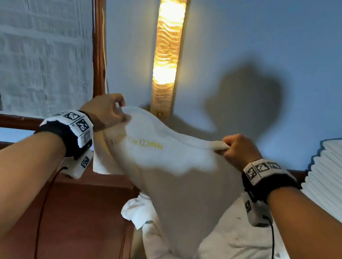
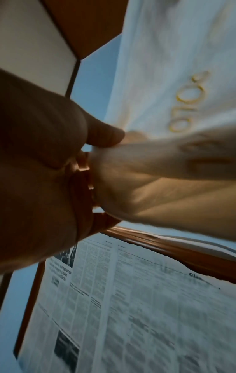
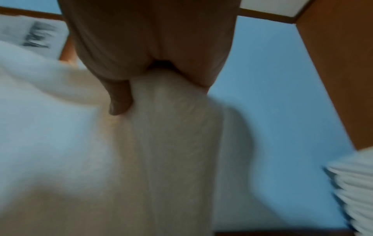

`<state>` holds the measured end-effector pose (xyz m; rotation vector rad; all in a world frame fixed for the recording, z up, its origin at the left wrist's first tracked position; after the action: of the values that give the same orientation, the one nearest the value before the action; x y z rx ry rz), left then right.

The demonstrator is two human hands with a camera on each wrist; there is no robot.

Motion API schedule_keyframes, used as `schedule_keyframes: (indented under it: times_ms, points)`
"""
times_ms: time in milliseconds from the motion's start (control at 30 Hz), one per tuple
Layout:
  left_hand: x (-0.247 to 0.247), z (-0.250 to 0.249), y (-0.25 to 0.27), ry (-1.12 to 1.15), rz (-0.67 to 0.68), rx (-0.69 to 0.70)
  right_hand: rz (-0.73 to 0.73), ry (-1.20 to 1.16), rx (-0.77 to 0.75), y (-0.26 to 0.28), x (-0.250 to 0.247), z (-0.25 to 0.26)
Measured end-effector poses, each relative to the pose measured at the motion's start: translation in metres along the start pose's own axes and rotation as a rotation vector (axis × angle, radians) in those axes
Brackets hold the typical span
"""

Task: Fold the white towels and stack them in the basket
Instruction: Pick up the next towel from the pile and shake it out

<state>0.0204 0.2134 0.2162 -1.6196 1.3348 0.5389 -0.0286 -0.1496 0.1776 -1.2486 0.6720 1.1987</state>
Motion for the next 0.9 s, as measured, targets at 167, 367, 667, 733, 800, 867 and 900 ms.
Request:
schedule_keyframes:
  times_ms: [167,367,667,733,800,867,900]
  points:
    - [0.08,-0.038,0.041,0.19,0.395,0.096,-0.008,0.174,-0.38,-0.026,0.003,0.119]
    - [0.076,-0.011,0.052,0.356,0.191,0.095,0.036,0.153,-0.288,-0.033,0.032,0.121]
    - [0.064,0.012,0.061,0.571,0.284,0.007,-0.086,-0.771,-0.17,-0.048,0.056,0.138]
    - [0.063,0.002,0.055,0.683,0.255,-0.015,-0.105,-0.746,-0.289,-0.057,0.055,0.158]
    - [0.055,-0.003,0.043,0.757,0.157,-0.009,-0.118,-0.69,-0.379,-0.065,0.056,0.169]
    - [0.044,-0.001,0.032,0.725,0.042,0.019,-0.136,-0.695,-0.411,-0.074,0.054,0.173]
    - [0.038,0.0,0.026,0.694,-0.001,0.029,-0.141,-0.682,-0.409,-0.079,0.055,0.171]
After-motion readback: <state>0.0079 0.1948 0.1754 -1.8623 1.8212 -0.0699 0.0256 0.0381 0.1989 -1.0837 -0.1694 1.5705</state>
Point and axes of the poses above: each hand's wrist, its own y-axis away from the middle knuckle, its own x-axis out of the palm, z = x × y, the point moved 5 cm from there along -y, towards the middle knuckle, and after that the axes turned 7 degrees about -x, right-handed, at the moved point
